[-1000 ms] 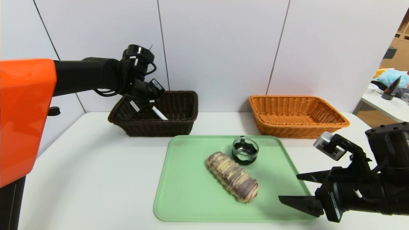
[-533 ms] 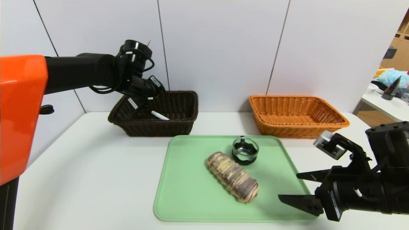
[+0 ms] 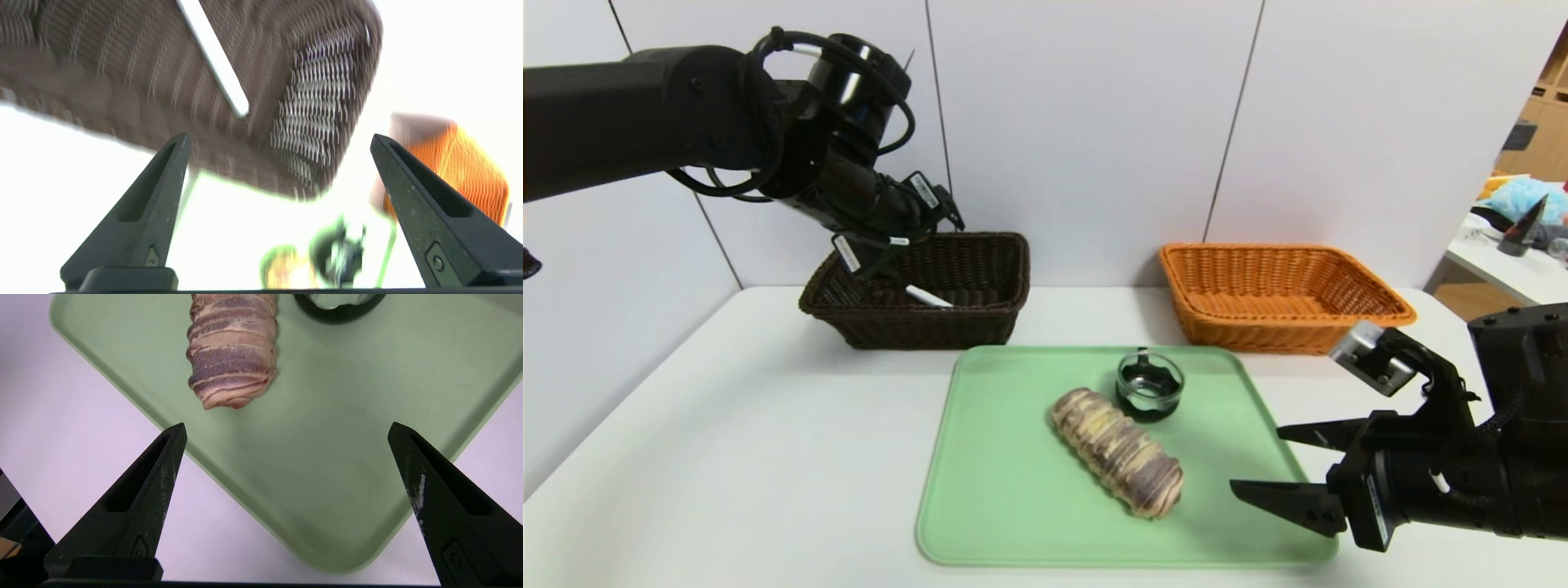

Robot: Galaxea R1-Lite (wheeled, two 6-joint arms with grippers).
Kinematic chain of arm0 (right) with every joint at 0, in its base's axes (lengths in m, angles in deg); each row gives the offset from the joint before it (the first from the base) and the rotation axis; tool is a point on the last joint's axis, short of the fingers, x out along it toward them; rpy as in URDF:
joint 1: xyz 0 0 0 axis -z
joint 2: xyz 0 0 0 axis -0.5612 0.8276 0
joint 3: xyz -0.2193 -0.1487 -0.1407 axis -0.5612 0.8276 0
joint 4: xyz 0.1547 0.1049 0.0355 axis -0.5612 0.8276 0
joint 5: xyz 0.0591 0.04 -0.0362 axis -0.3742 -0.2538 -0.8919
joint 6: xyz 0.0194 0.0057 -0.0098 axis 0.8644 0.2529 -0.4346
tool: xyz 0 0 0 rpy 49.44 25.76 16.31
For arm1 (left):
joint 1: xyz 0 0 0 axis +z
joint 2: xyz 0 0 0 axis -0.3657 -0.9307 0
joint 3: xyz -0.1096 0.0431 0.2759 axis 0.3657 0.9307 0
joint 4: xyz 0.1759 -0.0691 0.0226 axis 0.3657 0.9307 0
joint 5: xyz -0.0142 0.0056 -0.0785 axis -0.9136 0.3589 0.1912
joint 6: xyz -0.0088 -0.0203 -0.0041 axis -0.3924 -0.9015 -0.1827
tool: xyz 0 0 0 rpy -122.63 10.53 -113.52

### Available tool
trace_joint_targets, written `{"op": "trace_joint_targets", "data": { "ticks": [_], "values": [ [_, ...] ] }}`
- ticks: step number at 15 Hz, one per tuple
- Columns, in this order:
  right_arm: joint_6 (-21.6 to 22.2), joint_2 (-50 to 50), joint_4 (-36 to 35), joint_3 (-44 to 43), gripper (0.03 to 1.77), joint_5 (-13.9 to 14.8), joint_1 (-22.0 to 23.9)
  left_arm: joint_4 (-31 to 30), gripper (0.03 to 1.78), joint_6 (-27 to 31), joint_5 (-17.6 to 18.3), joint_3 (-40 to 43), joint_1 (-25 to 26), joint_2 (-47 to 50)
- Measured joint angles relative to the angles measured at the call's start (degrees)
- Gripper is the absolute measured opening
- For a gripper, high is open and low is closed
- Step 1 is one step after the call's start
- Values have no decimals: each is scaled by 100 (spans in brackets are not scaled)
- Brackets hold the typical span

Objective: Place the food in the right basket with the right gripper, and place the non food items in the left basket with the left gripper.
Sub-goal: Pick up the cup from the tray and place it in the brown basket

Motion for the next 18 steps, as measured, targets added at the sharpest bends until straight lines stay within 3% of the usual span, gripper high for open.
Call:
{"op": "trace_joint_targets", "data": {
  "ticks": [6, 12, 14, 18],
  "values": [
    [13, -148, -94, 20, 170, 7, 16, 610, 164, 190, -16, 280, -1006, 352],
    [17, -291, -105, 286, 170, 10, 62, 577, 167, 194, -165, 168, -1976, -2],
    [17, -374, -95, 380, 170, 7, 96, 488, 168, 196, -361, 24, -2185, -321],
    [22, -507, -98, 578, 170, 7, 187, 57, 169, 386, -427, -48, -2427, -866]
  ]
}}
